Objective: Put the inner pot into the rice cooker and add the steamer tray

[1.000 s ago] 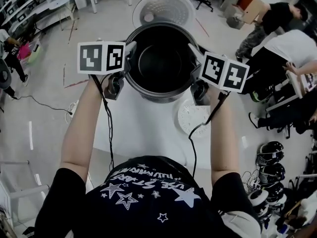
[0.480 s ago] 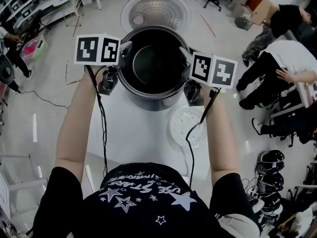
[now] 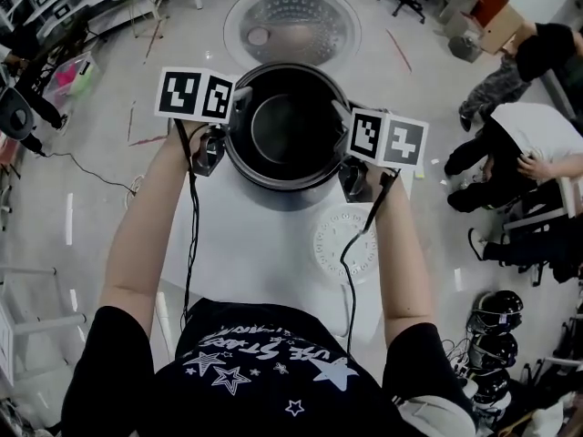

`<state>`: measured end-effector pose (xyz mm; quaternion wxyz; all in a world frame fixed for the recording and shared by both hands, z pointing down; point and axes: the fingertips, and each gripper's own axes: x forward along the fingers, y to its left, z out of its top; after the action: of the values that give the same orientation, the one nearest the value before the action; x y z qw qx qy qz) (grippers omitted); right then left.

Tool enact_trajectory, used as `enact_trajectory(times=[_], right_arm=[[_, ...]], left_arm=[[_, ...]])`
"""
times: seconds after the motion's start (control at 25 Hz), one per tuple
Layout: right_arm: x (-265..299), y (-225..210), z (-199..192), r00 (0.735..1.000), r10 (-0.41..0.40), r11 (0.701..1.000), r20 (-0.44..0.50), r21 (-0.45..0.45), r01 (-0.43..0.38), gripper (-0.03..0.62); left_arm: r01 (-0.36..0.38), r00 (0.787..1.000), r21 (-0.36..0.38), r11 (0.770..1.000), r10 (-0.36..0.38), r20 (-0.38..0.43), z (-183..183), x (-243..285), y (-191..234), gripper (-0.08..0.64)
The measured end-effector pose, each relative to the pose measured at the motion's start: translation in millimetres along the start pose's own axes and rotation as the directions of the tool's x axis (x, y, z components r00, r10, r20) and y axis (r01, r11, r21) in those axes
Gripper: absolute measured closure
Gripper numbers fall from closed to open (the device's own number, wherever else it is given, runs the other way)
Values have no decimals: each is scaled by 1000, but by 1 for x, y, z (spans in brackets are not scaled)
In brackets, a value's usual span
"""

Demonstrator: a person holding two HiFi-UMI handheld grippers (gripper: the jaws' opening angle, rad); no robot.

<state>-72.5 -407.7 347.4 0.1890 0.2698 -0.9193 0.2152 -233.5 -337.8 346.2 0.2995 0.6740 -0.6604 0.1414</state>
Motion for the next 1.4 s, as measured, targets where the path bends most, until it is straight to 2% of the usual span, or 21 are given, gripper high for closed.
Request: enact_trajectory(times=[0.24, 0.44, 0.6, 0.72, 0.88, 1.08, 1.24, 1.4], right_arm=[[11, -7, -11, 999, -18, 1000, -31, -9, 18, 503], [22, -19, -27, 997, -38, 999, -73, -18, 36, 503], [30, -26, -37, 991, -74, 994, -114, -90, 64, 502], [35, -31, -41, 986, -102, 987, -133, -138, 84, 497], [40, -36, -45, 979, -143, 975, -144, -191, 114, 491], [48, -36, -47, 973, -186, 946, -138, -292, 140, 480], [50, -40, -53, 964, -225, 922, -142, -352, 163, 476], [50, -41, -55, 967, -220, 913, -132, -377, 156, 476]], left_arm=[[23, 999, 9, 1000, -22, -43, -15, 18, 7, 488], [12, 995, 79, 997, -4, -102, -28, 37, 10, 487], [-4, 990, 155, 988, 26, -140, -35, 47, 12, 486], [-37, 984, 254, 967, 79, -161, -38, 54, 15, 481], [-59, 979, 339, 939, 120, -163, -41, 61, 15, 474], [-110, 969, 486, 867, 203, -142, -42, 69, 18, 460], [-131, 960, 560, 818, 246, -134, -50, 76, 18, 456], [-150, 956, 590, 794, 269, -119, -53, 79, 18, 456]])
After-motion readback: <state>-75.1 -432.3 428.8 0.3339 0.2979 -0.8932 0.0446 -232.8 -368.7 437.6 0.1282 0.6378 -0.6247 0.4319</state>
